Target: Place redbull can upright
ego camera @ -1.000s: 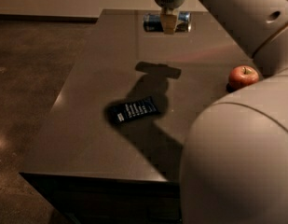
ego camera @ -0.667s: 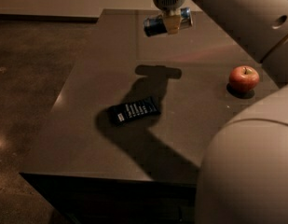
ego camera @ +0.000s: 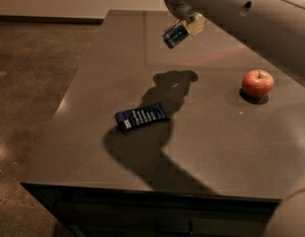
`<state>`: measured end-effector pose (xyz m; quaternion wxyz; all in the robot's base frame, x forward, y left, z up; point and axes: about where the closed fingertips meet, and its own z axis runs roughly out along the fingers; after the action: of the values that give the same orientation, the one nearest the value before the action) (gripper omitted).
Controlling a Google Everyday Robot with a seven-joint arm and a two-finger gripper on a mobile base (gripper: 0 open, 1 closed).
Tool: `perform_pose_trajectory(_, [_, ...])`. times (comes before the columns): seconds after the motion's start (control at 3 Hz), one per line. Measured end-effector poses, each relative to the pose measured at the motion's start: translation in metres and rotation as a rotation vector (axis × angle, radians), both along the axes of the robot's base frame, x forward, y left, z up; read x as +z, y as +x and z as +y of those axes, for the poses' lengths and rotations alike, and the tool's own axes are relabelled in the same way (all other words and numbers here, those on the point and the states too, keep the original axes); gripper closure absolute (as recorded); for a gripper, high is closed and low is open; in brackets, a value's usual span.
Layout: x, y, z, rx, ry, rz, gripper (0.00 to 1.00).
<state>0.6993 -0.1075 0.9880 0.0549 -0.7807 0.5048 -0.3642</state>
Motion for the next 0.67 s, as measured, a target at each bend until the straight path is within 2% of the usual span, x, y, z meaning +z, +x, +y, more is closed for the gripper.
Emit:
perform_pose_trajectory(0.33, [-0.0034,0.0014,-0.0056,0.166,-0.13,-0.016,1.0])
perform_pose_trajectory(0.67, [-0.006,0.0036,-0.0074,0.296,-0.218,-0.027,1.0])
